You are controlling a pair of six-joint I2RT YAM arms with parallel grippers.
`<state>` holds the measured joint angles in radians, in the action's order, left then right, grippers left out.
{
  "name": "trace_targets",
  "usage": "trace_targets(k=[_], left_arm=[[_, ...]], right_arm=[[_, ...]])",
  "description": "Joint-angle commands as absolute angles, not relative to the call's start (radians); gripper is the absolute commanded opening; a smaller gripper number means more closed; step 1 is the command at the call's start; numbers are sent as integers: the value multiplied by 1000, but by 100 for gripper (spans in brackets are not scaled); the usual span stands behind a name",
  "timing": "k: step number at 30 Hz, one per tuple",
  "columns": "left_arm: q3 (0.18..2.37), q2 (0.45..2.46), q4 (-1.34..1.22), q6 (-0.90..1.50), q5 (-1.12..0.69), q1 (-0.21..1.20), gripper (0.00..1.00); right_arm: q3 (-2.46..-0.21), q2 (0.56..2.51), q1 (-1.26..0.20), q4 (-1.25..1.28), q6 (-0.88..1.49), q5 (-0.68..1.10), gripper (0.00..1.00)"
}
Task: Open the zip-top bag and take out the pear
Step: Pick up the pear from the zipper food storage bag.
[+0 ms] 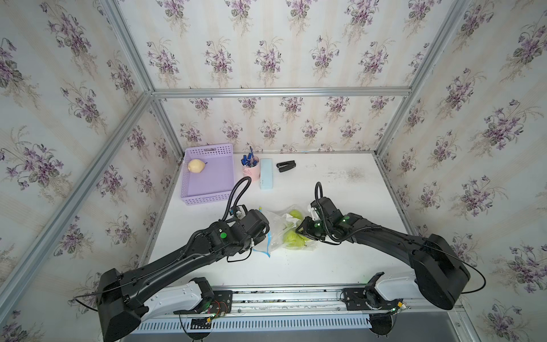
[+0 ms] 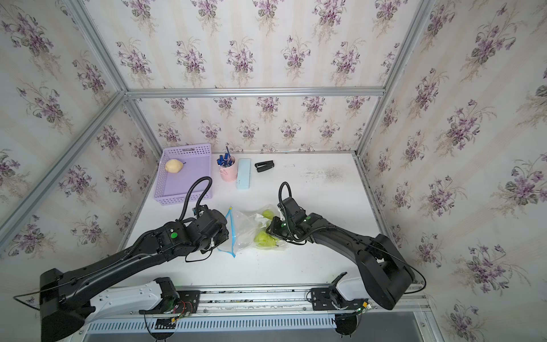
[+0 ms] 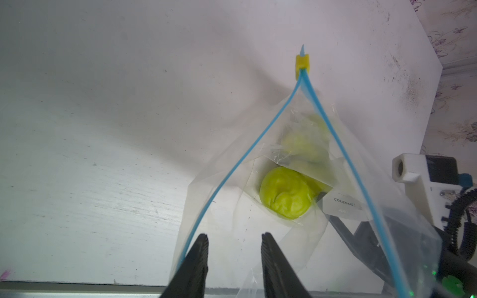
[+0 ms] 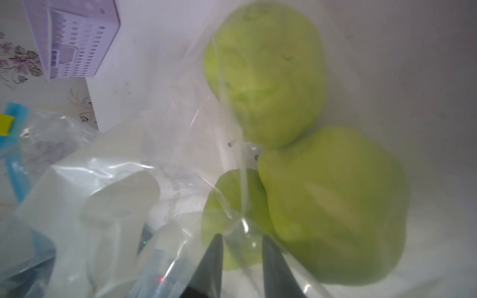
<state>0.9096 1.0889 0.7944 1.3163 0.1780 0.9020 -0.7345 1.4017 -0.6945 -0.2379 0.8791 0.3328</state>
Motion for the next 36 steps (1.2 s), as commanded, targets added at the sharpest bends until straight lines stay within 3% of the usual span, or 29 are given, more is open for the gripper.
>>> trace_targets(k=[1, 13, 18, 22, 30, 33, 36], left_arm=[[880, 1096, 721, 1305, 131, 903, 38], [888, 1195, 704, 1211, 21, 901, 59], [905, 1224, 747, 1198, 4, 901, 58], [907, 1229, 731, 1186, -42, 901, 40], [994, 1373, 683, 1177, -43, 897, 43], [1006, 1402, 692, 1185, -5, 887, 68], [1017, 1470, 652, 1158, -9, 872, 73]], right_arm=[[-726, 1422, -695, -260, 880, 305, 27], [-657, 1526, -698, -121, 866, 353, 22], [-677, 1558, -697, -102, 827, 365, 22], [-697, 1569, -698, -108, 805, 383, 21], [-692, 1572, -699, -114, 769, 397, 17], [-692, 1582, -699, -106, 753, 405, 16], [-705, 1605, -699, -110, 733, 411, 13]])
